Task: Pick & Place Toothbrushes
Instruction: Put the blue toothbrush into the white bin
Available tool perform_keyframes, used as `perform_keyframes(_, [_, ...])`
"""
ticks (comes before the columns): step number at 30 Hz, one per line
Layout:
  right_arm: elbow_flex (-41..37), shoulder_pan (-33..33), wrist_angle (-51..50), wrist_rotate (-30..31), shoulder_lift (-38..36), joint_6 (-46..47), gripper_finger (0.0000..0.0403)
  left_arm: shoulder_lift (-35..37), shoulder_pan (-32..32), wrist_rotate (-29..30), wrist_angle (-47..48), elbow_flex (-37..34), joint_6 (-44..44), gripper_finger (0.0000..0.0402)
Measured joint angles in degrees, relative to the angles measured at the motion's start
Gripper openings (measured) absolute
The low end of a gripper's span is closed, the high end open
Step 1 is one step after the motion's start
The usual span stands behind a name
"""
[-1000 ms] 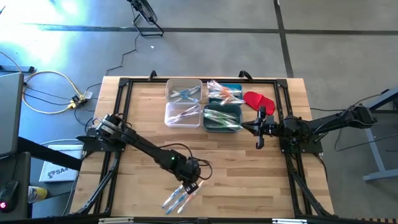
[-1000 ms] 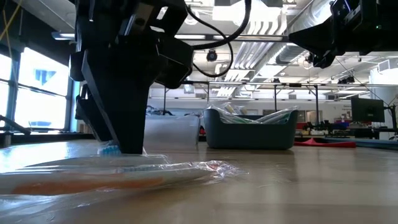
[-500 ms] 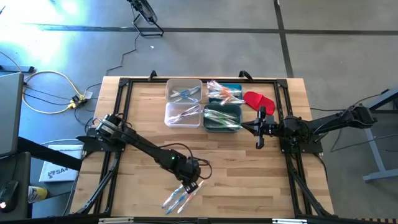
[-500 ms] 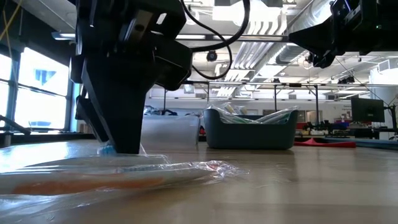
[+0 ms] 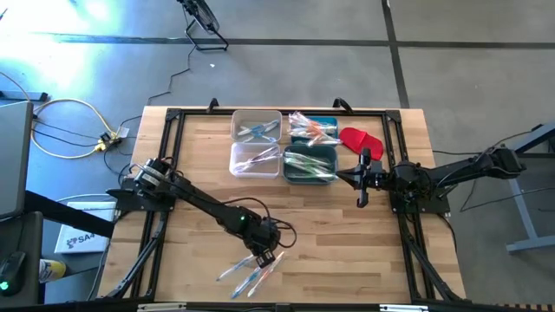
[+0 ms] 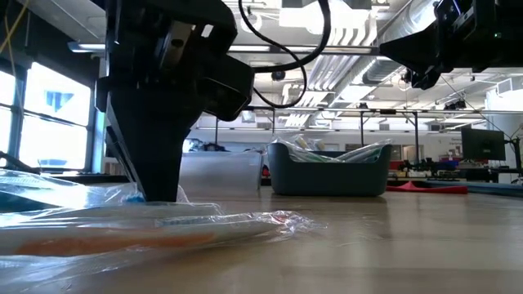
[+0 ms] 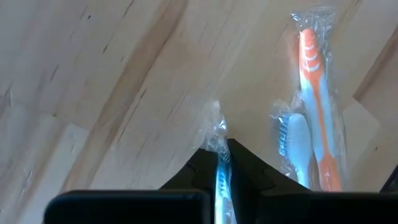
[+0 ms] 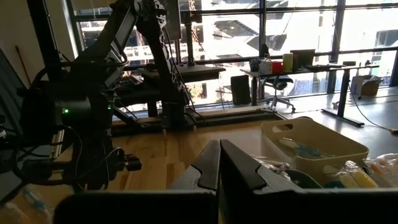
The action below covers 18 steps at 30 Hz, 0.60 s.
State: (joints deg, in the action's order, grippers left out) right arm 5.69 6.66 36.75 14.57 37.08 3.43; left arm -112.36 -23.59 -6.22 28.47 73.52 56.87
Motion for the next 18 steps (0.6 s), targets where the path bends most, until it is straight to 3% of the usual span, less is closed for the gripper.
perform_keyframes(6, [0.00, -0.02, -0.03, 0.00, -0.01, 0.01, 0.0004, 0.54, 1.55, -2.46, 1.86, -0.07, -4.78, 0.0016])
perform_keyframes(18, [0.00, -0.02, -0.15, -0.02, -0.02, 0.01, 0.0004, 8.35, 8.91, -0.52, 7.15, -0.24, -18.77, 0.0015])
